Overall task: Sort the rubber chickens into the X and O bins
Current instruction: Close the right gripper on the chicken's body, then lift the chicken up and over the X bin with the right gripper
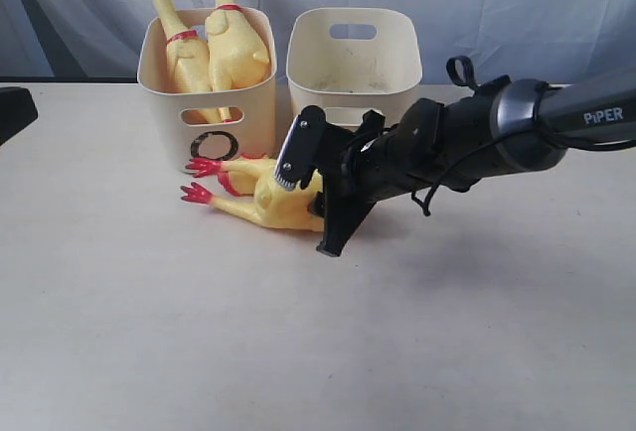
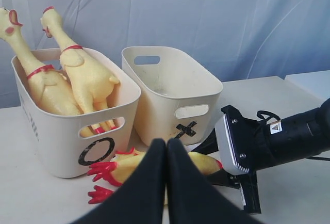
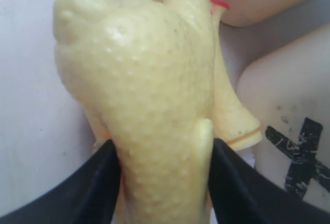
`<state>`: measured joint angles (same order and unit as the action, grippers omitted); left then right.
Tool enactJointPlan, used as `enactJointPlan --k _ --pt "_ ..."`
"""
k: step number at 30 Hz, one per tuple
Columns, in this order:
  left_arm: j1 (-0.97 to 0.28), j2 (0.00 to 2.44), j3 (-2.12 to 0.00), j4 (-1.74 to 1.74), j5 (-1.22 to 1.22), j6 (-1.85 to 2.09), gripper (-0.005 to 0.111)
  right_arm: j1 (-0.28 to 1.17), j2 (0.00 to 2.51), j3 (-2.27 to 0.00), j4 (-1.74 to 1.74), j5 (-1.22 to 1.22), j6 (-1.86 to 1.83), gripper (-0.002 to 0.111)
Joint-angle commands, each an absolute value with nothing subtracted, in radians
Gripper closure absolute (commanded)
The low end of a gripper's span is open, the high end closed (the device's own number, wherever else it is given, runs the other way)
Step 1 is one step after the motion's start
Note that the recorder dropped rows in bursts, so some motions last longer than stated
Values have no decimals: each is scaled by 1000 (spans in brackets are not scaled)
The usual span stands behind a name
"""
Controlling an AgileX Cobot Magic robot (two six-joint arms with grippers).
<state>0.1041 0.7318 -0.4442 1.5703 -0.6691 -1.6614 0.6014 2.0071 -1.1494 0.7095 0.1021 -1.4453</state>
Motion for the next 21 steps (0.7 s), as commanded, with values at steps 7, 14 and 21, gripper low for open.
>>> enactJointPlan --k 7,14,21 --pt "108 724 -438 1562 -648 -1664 106 600 1931 -1147 708 257 -1423 109" --pt "108 724 -438 1567 -648 -1664 106 600 1829 -1147 724 285 -1323 109" --pt "108 724 -438 1567 -648 -1664 106 600 1720 -1147 803 244 -1323 109"
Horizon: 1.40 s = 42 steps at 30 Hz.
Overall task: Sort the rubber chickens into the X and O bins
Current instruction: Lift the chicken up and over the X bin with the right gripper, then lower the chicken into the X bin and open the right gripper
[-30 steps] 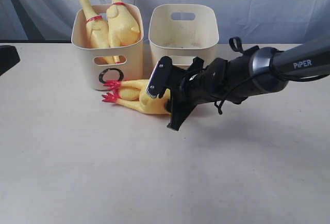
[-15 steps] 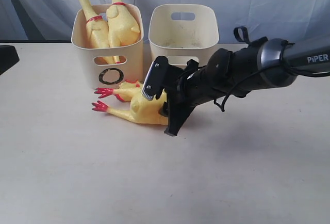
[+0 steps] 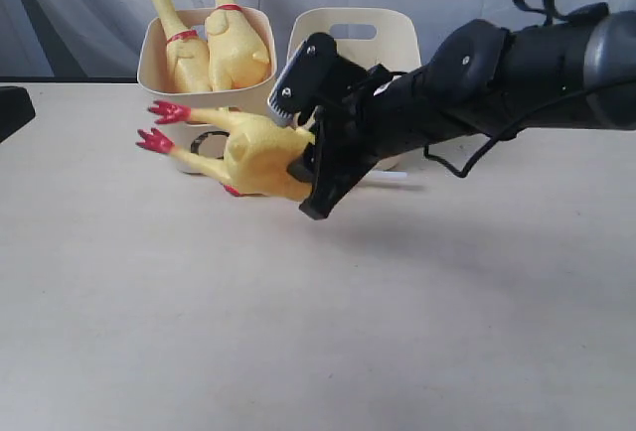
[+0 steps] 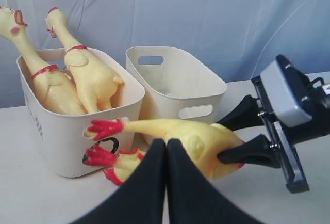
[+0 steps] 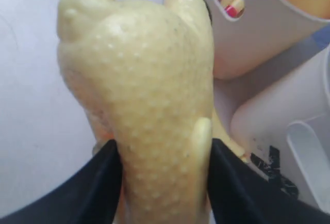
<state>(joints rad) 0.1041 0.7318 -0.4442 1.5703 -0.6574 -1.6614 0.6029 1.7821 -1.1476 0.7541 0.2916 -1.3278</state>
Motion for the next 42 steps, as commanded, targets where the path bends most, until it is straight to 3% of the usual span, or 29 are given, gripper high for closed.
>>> enactJointPlan --k 1,20,42 --pt "108 724 -438 1567 -648 -1664 106 598 1708 -1147 822 219 -1323 109" --pt "108 724 -438 1564 -649 -1664 106 598 1703 -1154 965 -369 -1305 109" --pt "108 724 -438 1564 -653 -1664 106 579 1994 -1373 1248 -502 -1244 109"
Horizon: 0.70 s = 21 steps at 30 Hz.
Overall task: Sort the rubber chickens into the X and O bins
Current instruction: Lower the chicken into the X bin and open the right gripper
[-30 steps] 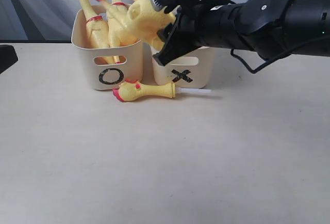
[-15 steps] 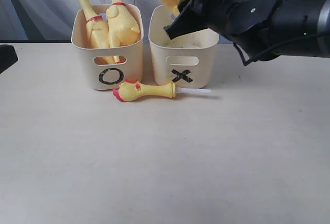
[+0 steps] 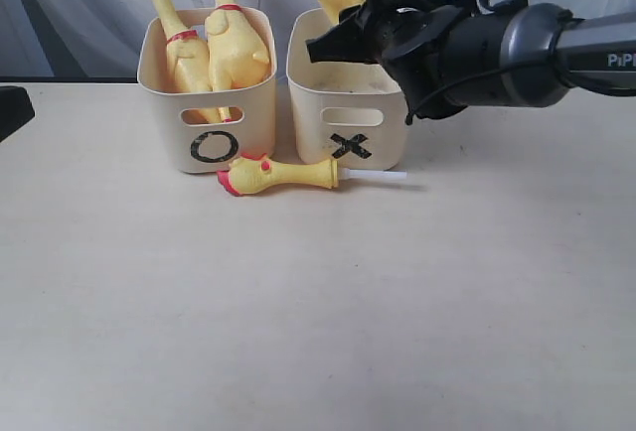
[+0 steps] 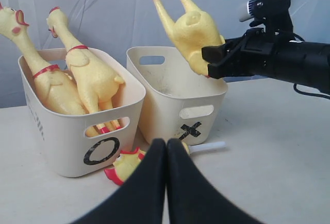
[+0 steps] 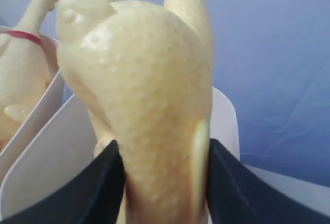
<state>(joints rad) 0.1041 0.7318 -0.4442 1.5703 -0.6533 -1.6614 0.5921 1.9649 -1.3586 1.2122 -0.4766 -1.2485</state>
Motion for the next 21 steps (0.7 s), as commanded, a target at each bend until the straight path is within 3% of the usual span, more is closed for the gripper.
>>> enactJointPlan --k 1,14,21 --pt "108 724 -438 1564 -653 -1664 106 574 2003 -1373 1253 -504 -1244 109" --pt "108 724 -438 1562 -655 -1664 106 559 2034 -1373 1288 -448 -1244 108" --pt "108 724 -438 1562 -655 -1664 106 559 2034 -1373 1288 -433 -1244 75"
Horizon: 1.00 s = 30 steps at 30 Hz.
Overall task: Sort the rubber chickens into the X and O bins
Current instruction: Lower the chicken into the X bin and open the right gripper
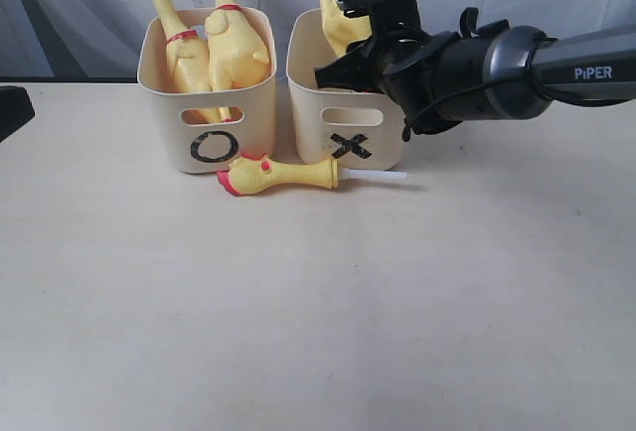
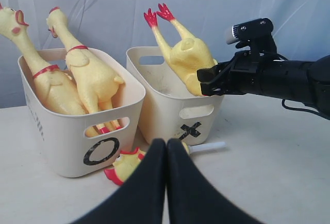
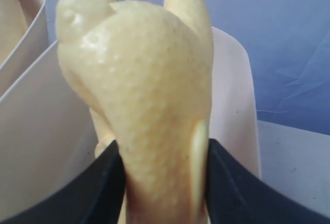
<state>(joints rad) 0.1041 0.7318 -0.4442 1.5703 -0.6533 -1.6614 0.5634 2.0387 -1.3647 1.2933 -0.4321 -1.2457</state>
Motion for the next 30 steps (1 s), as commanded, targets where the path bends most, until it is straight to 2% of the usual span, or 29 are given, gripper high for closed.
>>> enactJointPlan --k 1,8,12,13,24,30 --pt "108 724 -438 1562 -655 -1664 106 559 2034 -1373 1288 -433 -1244 73" --pt "108 724 -438 1562 -655 -1664 106 559 2034 -1373 1288 -431 -1244 72" --pt "108 724 -438 1562 -655 -1664 106 559 2034 -1373 1288 -431 -1244 55" --pt "108 724 -438 1562 -655 -1664 106 559 2034 -1373 1288 -431 -1244 54" --pt "108 724 -438 1562 -655 -1664 106 559 1999 -1373 1265 -414 -1244 55" --pt "108 724 -438 1562 -653 -1664 106 559 1917 -1373 1143 -200 -1244 55"
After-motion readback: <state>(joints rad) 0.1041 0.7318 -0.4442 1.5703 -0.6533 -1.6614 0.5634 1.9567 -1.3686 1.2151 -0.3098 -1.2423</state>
